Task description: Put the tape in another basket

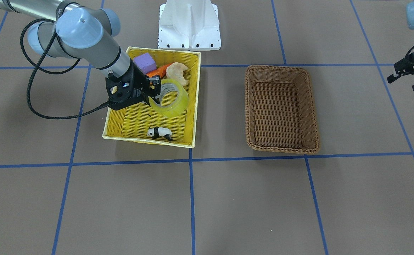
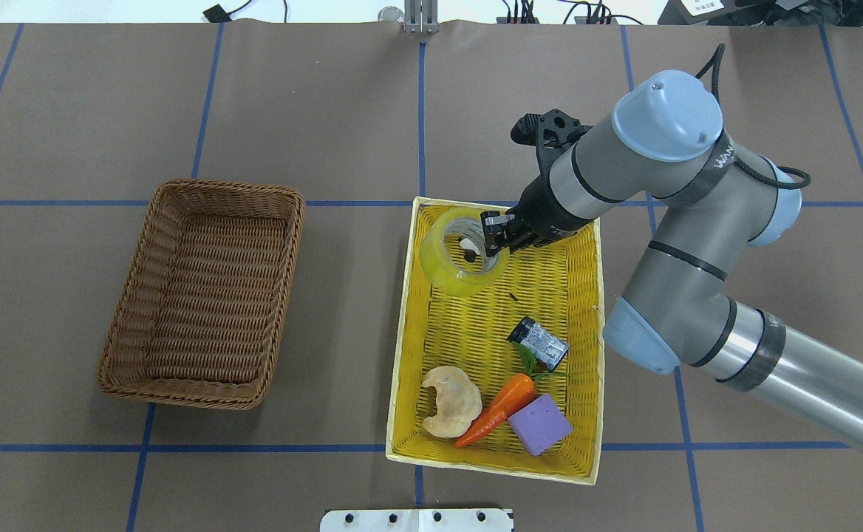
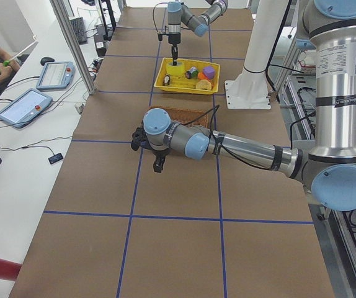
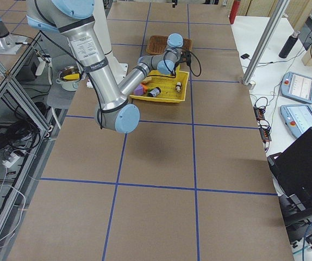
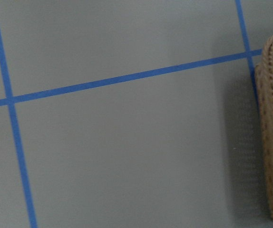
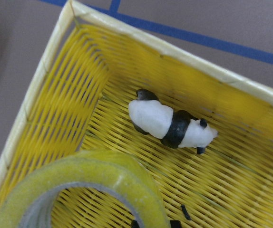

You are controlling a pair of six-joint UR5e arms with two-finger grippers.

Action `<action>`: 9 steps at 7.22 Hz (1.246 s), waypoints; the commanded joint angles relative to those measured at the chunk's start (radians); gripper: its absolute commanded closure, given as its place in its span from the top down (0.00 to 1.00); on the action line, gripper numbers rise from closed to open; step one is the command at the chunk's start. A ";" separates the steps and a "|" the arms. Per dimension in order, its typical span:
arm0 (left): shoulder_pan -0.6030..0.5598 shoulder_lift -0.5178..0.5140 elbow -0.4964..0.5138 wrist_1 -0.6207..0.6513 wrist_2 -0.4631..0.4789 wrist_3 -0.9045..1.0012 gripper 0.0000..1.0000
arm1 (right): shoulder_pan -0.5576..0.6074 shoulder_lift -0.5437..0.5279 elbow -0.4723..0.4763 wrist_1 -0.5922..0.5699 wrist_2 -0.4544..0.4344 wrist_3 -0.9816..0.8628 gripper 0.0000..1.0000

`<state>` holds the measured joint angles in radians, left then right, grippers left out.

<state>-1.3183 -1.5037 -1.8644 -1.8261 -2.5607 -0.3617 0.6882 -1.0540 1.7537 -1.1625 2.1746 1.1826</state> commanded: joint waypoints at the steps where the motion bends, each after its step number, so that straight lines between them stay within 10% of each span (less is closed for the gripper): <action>1: 0.107 -0.106 0.005 -0.257 -0.030 -0.466 0.98 | -0.001 -0.008 -0.002 0.249 0.005 0.251 0.00; 6: 0.333 -0.375 0.054 -0.614 0.075 -0.952 0.98 | -0.065 -0.012 -0.046 0.695 -0.062 0.595 0.00; 9: 0.390 -0.493 0.227 -1.163 0.143 -1.690 0.98 | -0.093 -0.034 -0.100 0.953 -0.165 0.772 0.00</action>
<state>-0.9390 -1.9488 -1.7151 -2.7508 -2.4360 -1.7436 0.6011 -1.0781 1.6706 -0.3129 2.0449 1.8748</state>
